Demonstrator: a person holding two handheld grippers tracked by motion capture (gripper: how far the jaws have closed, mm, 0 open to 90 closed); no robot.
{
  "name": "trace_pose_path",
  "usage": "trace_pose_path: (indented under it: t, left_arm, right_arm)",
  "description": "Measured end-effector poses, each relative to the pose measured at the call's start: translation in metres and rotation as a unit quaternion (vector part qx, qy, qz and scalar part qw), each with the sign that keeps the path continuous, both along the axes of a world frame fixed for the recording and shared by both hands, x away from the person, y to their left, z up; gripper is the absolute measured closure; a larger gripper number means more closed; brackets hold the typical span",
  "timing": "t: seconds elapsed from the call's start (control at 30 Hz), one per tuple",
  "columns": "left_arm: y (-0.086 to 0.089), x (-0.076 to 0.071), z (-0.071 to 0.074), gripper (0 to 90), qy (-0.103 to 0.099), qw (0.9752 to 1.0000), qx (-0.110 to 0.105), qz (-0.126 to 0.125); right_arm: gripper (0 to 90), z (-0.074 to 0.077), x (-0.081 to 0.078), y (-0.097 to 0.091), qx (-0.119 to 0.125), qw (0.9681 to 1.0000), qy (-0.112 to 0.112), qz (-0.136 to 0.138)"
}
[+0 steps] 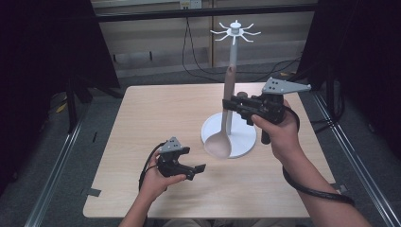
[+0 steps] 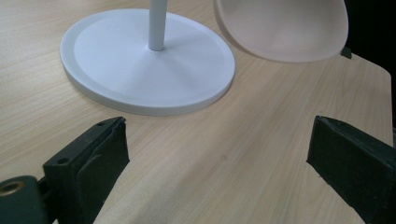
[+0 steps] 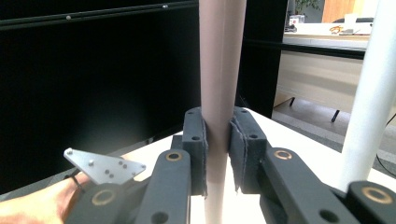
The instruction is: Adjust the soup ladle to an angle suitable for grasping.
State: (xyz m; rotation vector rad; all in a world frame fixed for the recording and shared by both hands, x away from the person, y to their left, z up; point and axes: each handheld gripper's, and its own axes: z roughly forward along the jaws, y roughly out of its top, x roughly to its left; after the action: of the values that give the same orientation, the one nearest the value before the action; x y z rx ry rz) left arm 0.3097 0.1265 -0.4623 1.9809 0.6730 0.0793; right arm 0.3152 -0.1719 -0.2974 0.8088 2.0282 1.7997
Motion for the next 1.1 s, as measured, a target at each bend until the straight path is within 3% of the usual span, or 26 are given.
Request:
trace_pose_path:
  t: [0.43,1.1]
  left_arm:
    - [0.002,0.001,-0.001,4.9,0.002,1.0,-0.001,0.003]
    - [0.003,0.002,-0.001,4.8,0.0,1.0,0.002,0.0]
  right_arm:
    - [77.6,0.024,0.02,0.0,0.012,0.9999,-0.002,-0.002]
    - [77.3,0.024,0.039,-0.007,0.031,0.9994,0.015,-0.009]
